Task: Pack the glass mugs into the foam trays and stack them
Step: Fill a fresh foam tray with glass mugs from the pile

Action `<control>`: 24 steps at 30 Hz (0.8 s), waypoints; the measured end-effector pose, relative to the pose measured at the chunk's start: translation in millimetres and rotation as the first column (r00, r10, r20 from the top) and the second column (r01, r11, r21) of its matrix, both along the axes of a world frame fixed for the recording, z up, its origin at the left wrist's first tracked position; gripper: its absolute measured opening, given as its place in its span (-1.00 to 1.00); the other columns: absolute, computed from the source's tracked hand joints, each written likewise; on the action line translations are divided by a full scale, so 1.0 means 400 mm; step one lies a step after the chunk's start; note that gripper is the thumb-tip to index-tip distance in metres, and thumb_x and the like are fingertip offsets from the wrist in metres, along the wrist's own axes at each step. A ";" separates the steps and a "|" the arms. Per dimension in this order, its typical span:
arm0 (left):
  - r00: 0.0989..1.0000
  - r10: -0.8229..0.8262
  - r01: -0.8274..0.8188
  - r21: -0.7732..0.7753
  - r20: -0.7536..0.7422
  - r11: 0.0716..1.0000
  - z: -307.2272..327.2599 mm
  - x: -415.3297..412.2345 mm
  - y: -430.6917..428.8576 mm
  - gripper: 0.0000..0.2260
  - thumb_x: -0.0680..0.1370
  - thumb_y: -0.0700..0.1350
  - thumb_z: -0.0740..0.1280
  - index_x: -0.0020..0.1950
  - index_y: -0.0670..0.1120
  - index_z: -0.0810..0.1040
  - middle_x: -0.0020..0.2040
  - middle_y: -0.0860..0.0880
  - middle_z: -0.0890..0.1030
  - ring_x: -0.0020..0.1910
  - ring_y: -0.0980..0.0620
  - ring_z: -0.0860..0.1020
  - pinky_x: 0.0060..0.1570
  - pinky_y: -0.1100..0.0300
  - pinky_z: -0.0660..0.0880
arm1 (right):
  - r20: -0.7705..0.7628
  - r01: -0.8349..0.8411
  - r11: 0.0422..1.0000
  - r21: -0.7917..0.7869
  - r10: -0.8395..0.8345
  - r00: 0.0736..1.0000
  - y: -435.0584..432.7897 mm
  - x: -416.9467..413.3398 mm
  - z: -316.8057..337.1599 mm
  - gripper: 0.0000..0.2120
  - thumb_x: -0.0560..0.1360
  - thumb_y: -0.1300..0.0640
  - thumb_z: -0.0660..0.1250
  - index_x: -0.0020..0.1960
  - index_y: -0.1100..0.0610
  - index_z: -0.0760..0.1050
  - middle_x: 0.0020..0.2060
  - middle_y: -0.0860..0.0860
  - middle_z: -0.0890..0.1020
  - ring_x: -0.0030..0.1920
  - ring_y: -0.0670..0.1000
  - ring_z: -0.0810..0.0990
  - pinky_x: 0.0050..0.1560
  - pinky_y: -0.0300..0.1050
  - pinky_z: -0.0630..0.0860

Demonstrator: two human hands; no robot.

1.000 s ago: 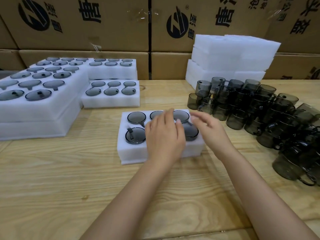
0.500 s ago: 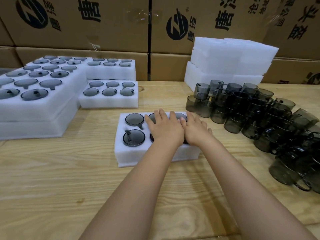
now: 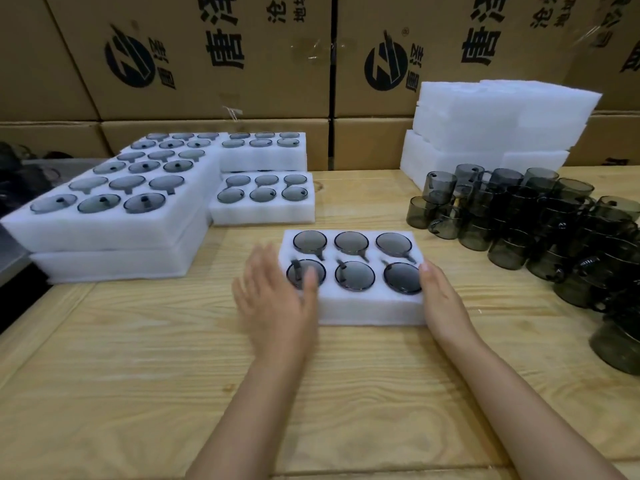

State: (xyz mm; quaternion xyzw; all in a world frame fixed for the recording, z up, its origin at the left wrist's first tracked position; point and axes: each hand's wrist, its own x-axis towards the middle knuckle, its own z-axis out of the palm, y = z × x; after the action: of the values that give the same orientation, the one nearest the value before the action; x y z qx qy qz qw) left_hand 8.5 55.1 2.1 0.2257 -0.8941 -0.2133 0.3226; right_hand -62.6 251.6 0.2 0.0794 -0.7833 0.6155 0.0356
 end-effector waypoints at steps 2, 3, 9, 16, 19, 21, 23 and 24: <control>0.995 0.072 -0.090 0.337 0.066 0.937 -0.005 0.004 -0.033 -0.40 0.59 0.22 -0.12 0.46 -0.12 0.30 0.40 -0.15 0.42 0.41 -0.10 0.30 0.46 -0.04 0.00 | 0.035 -0.026 0.999 -0.042 0.027 0.999 -0.004 -0.003 -0.004 -0.69 0.61 -0.11 0.06 0.26 -0.07 0.43 0.14 -0.27 0.52 0.14 -0.35 0.45 0.15 -0.47 0.25; 0.997 0.041 -0.065 0.424 0.067 0.903 -0.008 0.004 -0.042 -0.40 0.59 0.22 -0.14 0.39 -0.10 0.40 0.32 -0.14 0.50 0.36 -0.11 0.36 0.45 -0.03 0.03 | 0.062 -0.042 0.997 -0.059 0.045 0.997 -0.003 -0.004 -0.004 -0.61 0.60 -0.14 0.07 0.35 -0.03 0.39 0.24 -0.22 0.48 0.25 -0.25 0.41 0.26 -0.33 0.24; 0.993 -0.010 0.081 0.606 -0.119 0.792 -0.006 0.002 -0.051 -0.54 0.59 0.24 0.03 0.11 0.01 0.60 -0.09 0.05 0.61 0.00 -0.05 0.48 0.01 0.10 0.36 | 0.154 -0.204 0.861 -0.466 0.306 0.939 -0.008 -0.002 0.015 -0.61 0.63 -0.02 0.06 0.37 0.08 0.40 0.27 -0.01 0.55 0.29 0.00 0.50 0.37 0.05 0.31; 0.906 0.034 0.326 0.745 -0.423 0.582 0.000 -0.023 -0.082 -0.84 0.61 0.02 0.23 0.09 0.10 0.60 -0.07 0.28 0.63 -0.10 0.44 0.53 -0.20 0.56 0.38 | 0.111 -0.247 0.749 -0.615 0.392 0.913 -0.042 -0.012 0.034 -0.63 0.60 0.17 0.12 0.39 0.08 0.38 0.26 0.04 0.55 0.27 0.06 0.52 0.24 0.03 0.48; 0.873 0.014 0.417 0.761 -0.487 0.497 -0.002 -0.048 -0.117 -0.82 0.61 -0.01 0.26 0.14 0.04 0.60 0.02 0.18 0.66 0.08 0.23 0.58 0.02 0.33 0.47 | 0.222 -0.204 0.732 -0.650 0.440 0.870 -0.054 -0.030 0.031 -0.59 0.58 0.10 0.18 0.41 -0.06 0.33 0.26 0.01 0.55 0.25 0.11 0.53 0.22 0.23 0.45; 0.857 -0.038 0.471 0.750 -0.514 0.464 -0.002 -0.062 -0.137 -0.79 0.60 -0.01 0.25 0.16 -0.01 0.61 0.09 0.08 0.66 0.16 0.08 0.58 0.12 0.16 0.48 | 0.278 -0.173 0.728 -0.664 0.455 0.846 -0.066 -0.042 0.026 -0.58 0.55 0.04 0.23 0.38 -0.17 0.31 0.20 -0.02 0.59 0.16 0.14 0.59 0.07 0.27 0.53; 0.821 -0.068 0.541 0.735 -0.566 0.409 0.001 -0.075 -0.153 -0.71 0.57 0.03 0.23 0.20 -0.05 0.59 0.15 0.02 0.65 0.19 0.03 0.57 0.16 0.11 0.48 | 0.276 -0.138 0.717 -0.684 0.429 0.860 -0.080 -0.056 0.029 -0.56 0.52 0.05 0.24 0.38 -0.16 0.30 0.19 0.00 0.60 0.10 0.16 0.61 -0.04 0.24 0.58; 0.800 -0.075 0.576 0.729 -0.595 0.370 0.002 -0.080 -0.160 -0.65 0.55 0.07 0.21 0.23 -0.06 0.57 0.17 0.01 0.64 0.20 0.03 0.57 0.15 0.12 0.50 | 0.251 -0.141 0.701 -0.699 0.426 0.869 -0.086 -0.066 0.031 -0.53 0.49 0.05 0.25 0.39 -0.13 0.30 0.21 0.02 0.58 0.09 0.17 0.61 -0.05 0.22 0.58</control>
State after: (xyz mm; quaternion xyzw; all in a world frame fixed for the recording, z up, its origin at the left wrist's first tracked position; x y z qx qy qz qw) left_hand -23.3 -8.8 2.9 0.1123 -0.5660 -0.7563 0.3082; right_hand -88.9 217.3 12.8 0.0583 -0.4824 0.8521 -0.1945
